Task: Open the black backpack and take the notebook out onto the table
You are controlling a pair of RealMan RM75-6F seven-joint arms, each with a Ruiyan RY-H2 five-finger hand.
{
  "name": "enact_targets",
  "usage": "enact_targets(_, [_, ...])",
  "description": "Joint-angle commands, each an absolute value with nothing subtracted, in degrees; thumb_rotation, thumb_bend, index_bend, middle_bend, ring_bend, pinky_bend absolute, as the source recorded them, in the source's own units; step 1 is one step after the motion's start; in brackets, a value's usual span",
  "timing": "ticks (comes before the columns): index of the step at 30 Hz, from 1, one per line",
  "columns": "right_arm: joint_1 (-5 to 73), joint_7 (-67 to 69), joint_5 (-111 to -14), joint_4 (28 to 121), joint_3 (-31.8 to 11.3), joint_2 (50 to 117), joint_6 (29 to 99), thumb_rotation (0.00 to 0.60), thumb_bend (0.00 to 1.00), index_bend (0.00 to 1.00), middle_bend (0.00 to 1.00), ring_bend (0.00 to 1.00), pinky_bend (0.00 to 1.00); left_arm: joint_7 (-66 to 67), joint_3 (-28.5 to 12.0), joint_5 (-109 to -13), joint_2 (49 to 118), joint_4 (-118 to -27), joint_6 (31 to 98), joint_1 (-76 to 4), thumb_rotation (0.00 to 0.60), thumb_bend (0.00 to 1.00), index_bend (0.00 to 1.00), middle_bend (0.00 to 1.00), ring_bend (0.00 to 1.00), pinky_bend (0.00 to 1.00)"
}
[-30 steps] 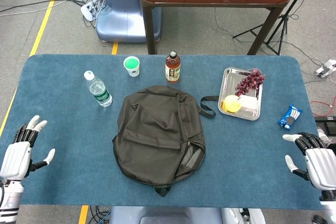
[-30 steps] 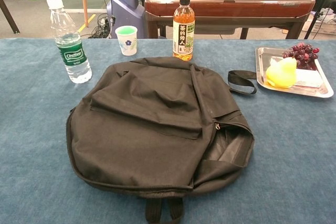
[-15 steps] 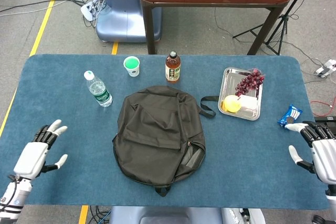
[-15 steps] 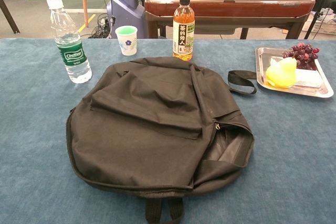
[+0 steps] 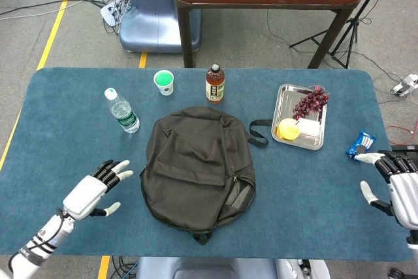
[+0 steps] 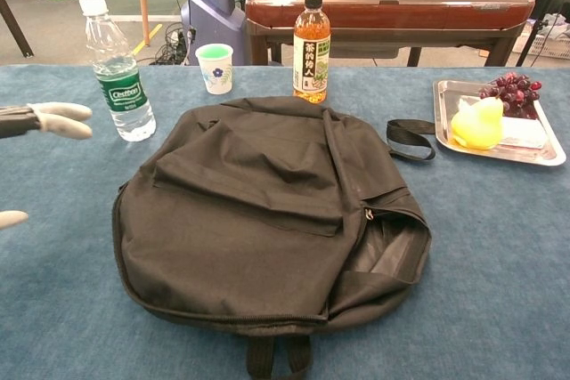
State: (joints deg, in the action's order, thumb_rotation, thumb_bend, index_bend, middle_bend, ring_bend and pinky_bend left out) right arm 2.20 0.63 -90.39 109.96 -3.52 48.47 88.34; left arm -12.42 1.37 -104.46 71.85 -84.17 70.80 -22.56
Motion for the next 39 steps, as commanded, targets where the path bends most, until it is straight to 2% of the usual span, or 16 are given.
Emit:
enact_targets(1, [2.12, 0.68, -90.43, 109.98, -3.41, 48.38, 88.33, 0.600, 0.38, 0.31, 0.31, 0.19, 0.22, -13.40, 2.13, -107.89, 75.91, -79.61, 70.57, -25.75, 0.600, 0.26, 0.11, 0.00, 0.03, 0.00])
enact_targets(13, [1.63, 0.81, -90.12, 109.76, -2.88, 48.23, 88.26, 0.600, 0.38, 0.31, 0.31, 0.18, 0.22, -9.94, 4.00, -111.97, 84.54, -68.55, 70.57, -30.89, 0.600, 0.26, 0.07, 0.00, 0.02, 0.00])
enact_targets(28, [0.61, 1.34, -89.82, 109.21, -2.31, 48.00, 88.92, 0.600, 0.39, 0.31, 0.31, 0.18, 0.22, -12.14, 4.48, -107.86, 91.13, -64.39, 69.26, -33.63, 0.600, 0.26, 0.07, 0.00, 0.02, 0.00])
enact_targets(36, [0.44, 1.94, -89.67, 108.40, -2.28, 48.22, 89.00, 0.600, 0.39, 0.31, 0.31, 0.18, 0.22, -15.88, 3.43, -103.88, 92.98, -65.85, 67.51, -35.08, 0.600, 0.26, 0.21, 0.00, 0.02, 0.00])
enact_targets(39, [0.33, 2.30, -89.51, 108.02, -2.25, 48.31, 89.03, 0.600, 0.39, 0.31, 0.31, 0.18, 0.22, -17.10, 3.40, -103.18, 93.08, -66.45, 67.22, -35.56, 0.600, 0.32, 0.28, 0.00, 0.03, 0.00])
